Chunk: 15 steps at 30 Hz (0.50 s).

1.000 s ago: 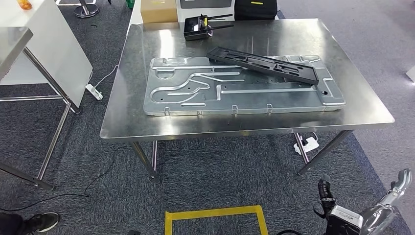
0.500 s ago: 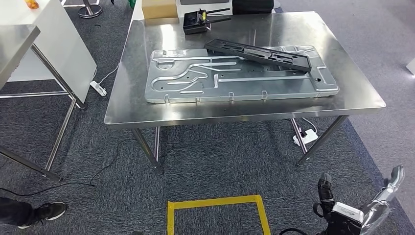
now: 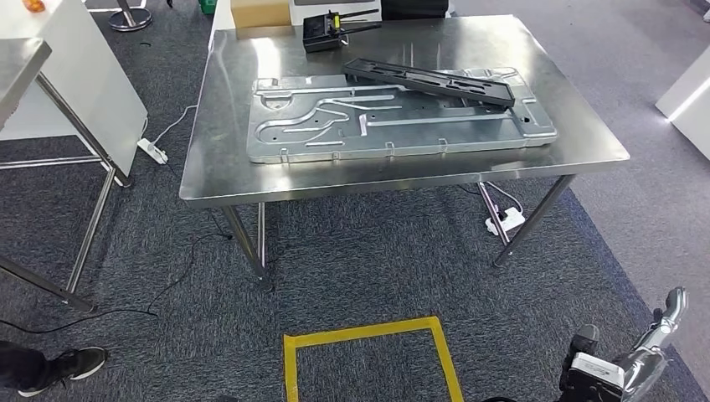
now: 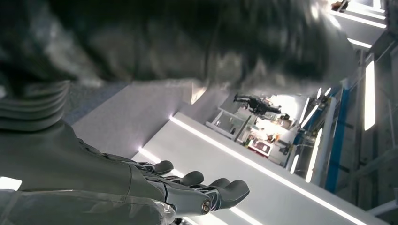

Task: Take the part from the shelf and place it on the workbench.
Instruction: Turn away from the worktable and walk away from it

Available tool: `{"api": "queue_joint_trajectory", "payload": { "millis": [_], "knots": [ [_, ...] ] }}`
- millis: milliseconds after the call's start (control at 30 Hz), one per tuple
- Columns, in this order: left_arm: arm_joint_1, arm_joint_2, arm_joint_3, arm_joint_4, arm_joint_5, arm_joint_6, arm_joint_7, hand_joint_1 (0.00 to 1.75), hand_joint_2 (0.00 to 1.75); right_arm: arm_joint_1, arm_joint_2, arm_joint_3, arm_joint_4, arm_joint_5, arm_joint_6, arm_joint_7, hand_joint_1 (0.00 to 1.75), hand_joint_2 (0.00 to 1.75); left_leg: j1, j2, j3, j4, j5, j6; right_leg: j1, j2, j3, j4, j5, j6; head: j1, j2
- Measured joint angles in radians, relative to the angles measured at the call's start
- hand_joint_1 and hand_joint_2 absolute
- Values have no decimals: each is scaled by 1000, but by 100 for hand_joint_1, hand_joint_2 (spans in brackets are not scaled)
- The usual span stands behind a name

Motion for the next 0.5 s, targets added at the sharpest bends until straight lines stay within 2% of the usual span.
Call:
{"api": "queue_joint_trajectory", "payload": {
  "millis": [33,67,133,167,200,267,300,333,367,400,433,500],
  "knots": [
    [0,0,0,0,0,0,0,0,0,0,-1,0,0,0,0,0,0,0,-2,8,-1,1,1,-4,5,-13,21,-41,8,-7,0,0],
    [0,0,1,0,0,0,0,0,0,0,-2,0,0,0,0,1,0,0,-4,17,-1,2,2,-8,10,-19,27,-58,8,-14,0,0],
    [-1,0,1,0,0,0,1,0,0,2,-3,0,-1,-1,0,2,0,0,-4,32,-2,3,3,-18,10,1,21,-62,17,-25,0,0],
    [-2,0,1,0,0,1,1,0,0,3,-4,0,-1,-1,0,2,0,0,-3,23,-4,9,-3,-24,7,10,19,-66,23,-30,0,0],
    [-3,0,1,0,0,1,1,0,0,3,-5,0,-1,-1,0,2,0,0,-1,4,-13,29,-21,-30,3,20,17,-71,29,-37,-1,0],
    [-1,0,1,0,0,1,1,0,0,2,-5,1,-1,-1,0,2,0,0,4,-47,-57,136,-90,-38,0,37,10,-74,38,-47,-1,0],
    [1,0,2,0,0,1,1,0,0,2,-5,2,-1,-1,0,2,0,0,5,-61,-87,206,-125,-41,0,47,5,-73,41,-49,-2,0],
    [3,0,2,0,0,1,2,0,0,3,-5,3,-1,-1,0,2,0,0,6,-67,-111,266,-148,-43,0,59,1,-72,43,-50,-2,0],
    [5,0,2,0,0,1,2,0,0,3,-5,3,-1,-1,0,2,0,0,6,-68,-121,292,-150,-44,1,71,-3,-69,45,-49,-2,0],
    [6,0,2,0,0,1,2,0,0,4,-5,3,-1,-1,0,2,0,0,7,-69,-111,278,-131,-44,0,83,-5,-66,46,-48,-2,0],
    [6,0,2,0,0,1,2,0,0,4,-5,3,-1,-2,0,2,0,0,8,-74,-83,226,-98,-43,0,97,-7,-62,46,-47,-2,0],
    [6,0,2,0,0,1,2,0,0,4,-5,3,-1,-2,0,2,0,0,12,-111,-13,85,-41,-39,1,119,-13,-50,44,-41,-1,0]
  ]
}}
